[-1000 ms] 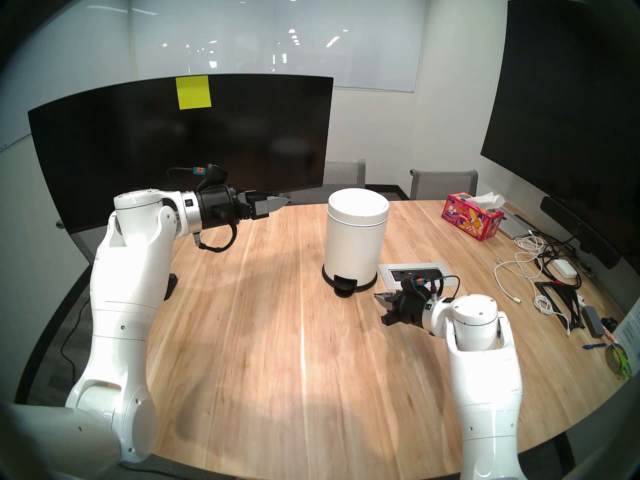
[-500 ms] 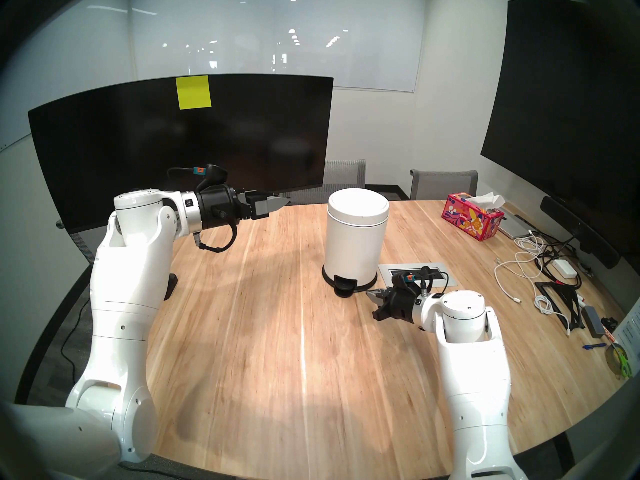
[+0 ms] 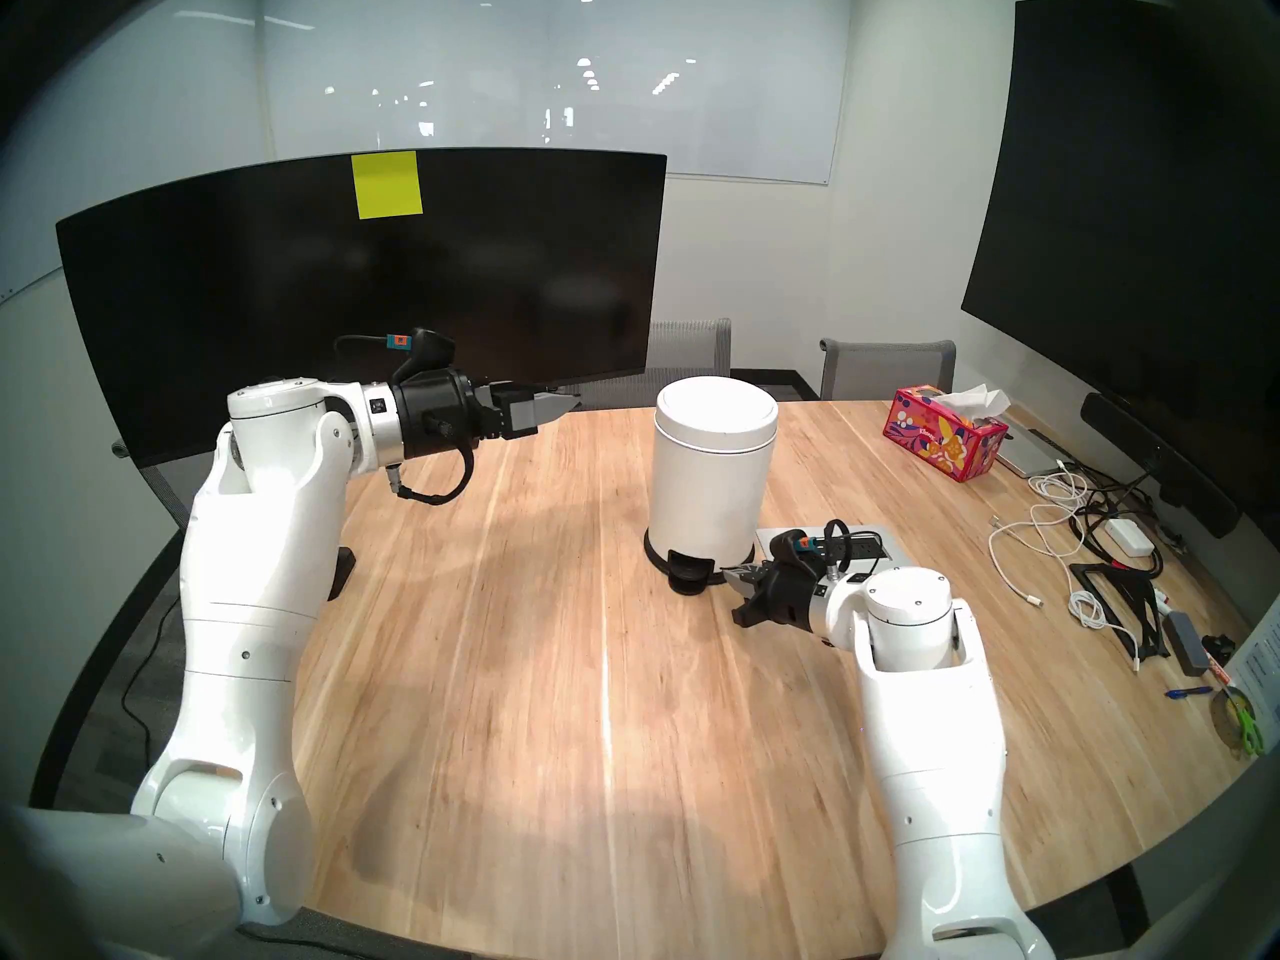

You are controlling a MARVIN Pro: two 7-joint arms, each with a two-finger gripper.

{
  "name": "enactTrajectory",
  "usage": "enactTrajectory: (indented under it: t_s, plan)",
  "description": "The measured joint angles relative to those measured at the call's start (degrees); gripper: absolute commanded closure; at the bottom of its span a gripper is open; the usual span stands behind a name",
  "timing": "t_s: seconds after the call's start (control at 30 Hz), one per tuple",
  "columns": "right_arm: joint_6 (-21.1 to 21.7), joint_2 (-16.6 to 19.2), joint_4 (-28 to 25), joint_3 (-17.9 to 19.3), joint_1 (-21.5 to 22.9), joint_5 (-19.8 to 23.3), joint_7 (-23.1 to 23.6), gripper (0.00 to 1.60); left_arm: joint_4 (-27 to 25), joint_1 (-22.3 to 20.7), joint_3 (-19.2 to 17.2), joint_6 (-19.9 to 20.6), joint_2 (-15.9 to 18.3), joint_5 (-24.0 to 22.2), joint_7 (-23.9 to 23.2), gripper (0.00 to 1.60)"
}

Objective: Peel the sticky note off the monitor, open the trash can lid and drop the sticker into the trash can

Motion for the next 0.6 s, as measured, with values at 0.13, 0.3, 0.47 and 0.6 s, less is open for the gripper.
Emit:
enactTrajectory:
  t_s: [0.13, 0.3, 0.47, 0.6]
  plan:
    - [0.06, -0.16, 0.17, -0.50, 0.30, -0.63, -0.60, 1.60, 0.00, 0.00, 0.00, 0.00, 0.00, 0.01, 0.00, 0.00]
    - [0.44, -0.29, 0.17, -0.94, 0.49, -1.19, -1.04, 1.60, 0.00, 0.00, 0.00, 0.00, 0.00, 0.01, 0.00, 0.00]
    - [1.65, -0.43, 0.19, -1.55, 0.73, -1.88, -1.47, 1.60, 0.00, 0.00, 0.00, 0.00, 0.00, 0.01, 0.00, 0.00]
    - [2.18, -0.49, 0.30, -1.92, 0.88, -2.23, -1.61, 1.60, 0.00, 0.00, 0.00, 0.00, 0.00, 0.01, 0.00, 0.00]
